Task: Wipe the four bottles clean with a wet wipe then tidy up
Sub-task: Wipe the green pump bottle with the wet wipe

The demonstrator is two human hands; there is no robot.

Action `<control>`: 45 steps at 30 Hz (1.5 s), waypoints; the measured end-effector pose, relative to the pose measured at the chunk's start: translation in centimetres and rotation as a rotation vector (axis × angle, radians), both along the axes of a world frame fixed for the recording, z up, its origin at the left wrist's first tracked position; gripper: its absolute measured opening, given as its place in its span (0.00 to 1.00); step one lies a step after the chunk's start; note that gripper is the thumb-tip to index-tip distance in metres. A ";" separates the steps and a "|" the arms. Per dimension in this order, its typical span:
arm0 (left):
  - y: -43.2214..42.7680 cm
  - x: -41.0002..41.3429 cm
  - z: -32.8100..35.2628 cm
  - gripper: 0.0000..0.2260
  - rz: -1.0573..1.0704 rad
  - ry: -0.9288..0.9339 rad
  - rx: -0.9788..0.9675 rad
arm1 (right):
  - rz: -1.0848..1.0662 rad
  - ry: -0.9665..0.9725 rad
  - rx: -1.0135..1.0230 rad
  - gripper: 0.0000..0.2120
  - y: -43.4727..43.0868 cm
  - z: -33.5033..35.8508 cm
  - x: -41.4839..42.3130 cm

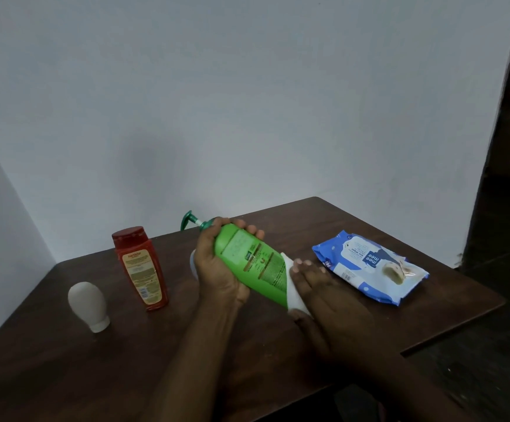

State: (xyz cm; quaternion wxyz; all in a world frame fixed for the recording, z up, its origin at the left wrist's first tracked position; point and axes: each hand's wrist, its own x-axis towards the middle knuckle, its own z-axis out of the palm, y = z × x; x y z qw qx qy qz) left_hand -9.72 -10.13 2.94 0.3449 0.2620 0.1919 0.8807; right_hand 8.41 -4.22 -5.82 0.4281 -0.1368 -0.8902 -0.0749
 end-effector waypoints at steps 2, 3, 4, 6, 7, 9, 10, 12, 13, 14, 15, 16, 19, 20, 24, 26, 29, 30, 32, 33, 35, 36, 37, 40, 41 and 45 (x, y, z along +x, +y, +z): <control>0.0 0.0 -0.1 0.07 0.005 0.003 -0.004 | 0.006 0.024 -0.065 0.27 0.3 -0.2 -0.1; -0.2 -0.2 0.0 0.08 0.012 -0.008 -0.002 | 0.019 0.057 -0.069 0.26 0.4 -0.4 0.1; -0.3 -0.5 0.1 0.08 0.020 -0.024 0.003 | 0.034 0.088 -0.050 0.24 0.4 -0.5 0.4; -0.6 -1.2 0.5 0.09 0.036 -0.047 0.025 | 0.073 0.103 0.055 0.20 0.1 -0.5 1.1; -0.8 -1.4 0.6 0.08 0.043 -0.055 0.036 | 0.094 0.097 0.114 0.19 -0.1 -0.4 1.3; -0.8 -1.6 0.6 0.08 0.036 -0.058 0.044 | 0.114 0.087 0.173 0.18 -0.5 -0.1 1.5; -0.8 -1.4 0.6 0.07 0.023 -0.048 0.042 | 0.112 0.083 0.159 0.18 -0.5 0.0 1.3; -0.5 -0.7 0.3 0.06 -0.012 0.006 0.039 | 0.087 0.066 0.057 0.21 -0.2 0.1 1.1; -0.4 -0.3 0.1 0.06 -0.025 0.039 0.042 | 0.080 0.054 -0.023 0.23 -0.1 0.1 1.1; -0.3 0.0 0.0 0.07 -0.028 0.065 0.048 | 0.083 0.048 -0.114 0.25 0.0 0.1 1.1; -0.3 0.1 -0.1 0.07 -0.024 0.080 0.054 | 0.095 0.052 -0.212 0.26 0.0 0.1 1.1; -0.3 0.1 -0.2 0.08 -0.019 0.088 0.060 | 0.112 0.073 -0.311 0.27 -0.1 0.1 1.2; -0.4 -0.3 0.0 0.07 -0.007 0.090 0.076 | 0.147 0.187 -0.609 0.25 -0.2 0.5 1.7; -0.5 -0.5 0.1 0.07 -0.001 0.083 0.082 | 0.164 0.225 -0.699 0.22 -0.2 0.7 1.9; -0.3 -1.1 0.0 0.10 0.025 0.038 0.092 | 0.347 0.335 -1.158 0.14 -0.6 2.4 2.3; -0.3 -1.3 -0.1 0.10 0.039 0.028 0.094 | 0.450 0.411 -1.464 0.13 -1.0 3.1 2.2; -0.1 -1.0 -0.2 0.10 0.069 0.029 0.106 | 0.531 0.534 -1.748 0.13 -1.3 3.3 2.0; 0.0 -0.9 -0.2 0.10 0.090 0.024 0.107 | 0.546 0.570 -1.789 0.13 -1.7 3.3 1.8; 0.2 -0.9 -0.3 0.11 0.128 0.006 0.110 | 0.582 0.629 -1.845 0.15 -2.8 3.4 1.5; 0.2 -1.1 -0.3 0.10 0.149 -0.003 0.115 | 0.586 0.618 -1.855 0.16 -3.5 3.3 1.3; 0.1 -1.5 -0.3 0.11 0.193 -0.030 0.130 | 0.528 0.467 -1.770 0.15 -4.6 3.0 0.8; 0.0 -1.7 -0.2 0.11 0.211 -0.047 0.135 | 0.489 0.384 -1.713 0.18 -4.8 2.9 0.7; -0.1 -1.8 -0.2 0.11 0.222 -0.062 0.137 | 0.453 0.324 -1.668 0.23 -4.8 2.5 0.7; -0.3 -1.9 0.1 0.11 0.227 -0.076 0.134 | 0.422 0.393 -1.689 0.37 -4.7 2.6 1.1; -0.3 -1.9 0.1 0.11 0.217 -0.068 0.133 | 0.440 0.467 -1.719 0.35 -4.7 2.7 1.2; 0.0 -1.1 -0.1 0.12 0.148 -0.012 0.128 | 0.566 0.622 -1.814 0.36 -4.3 3.5 1.4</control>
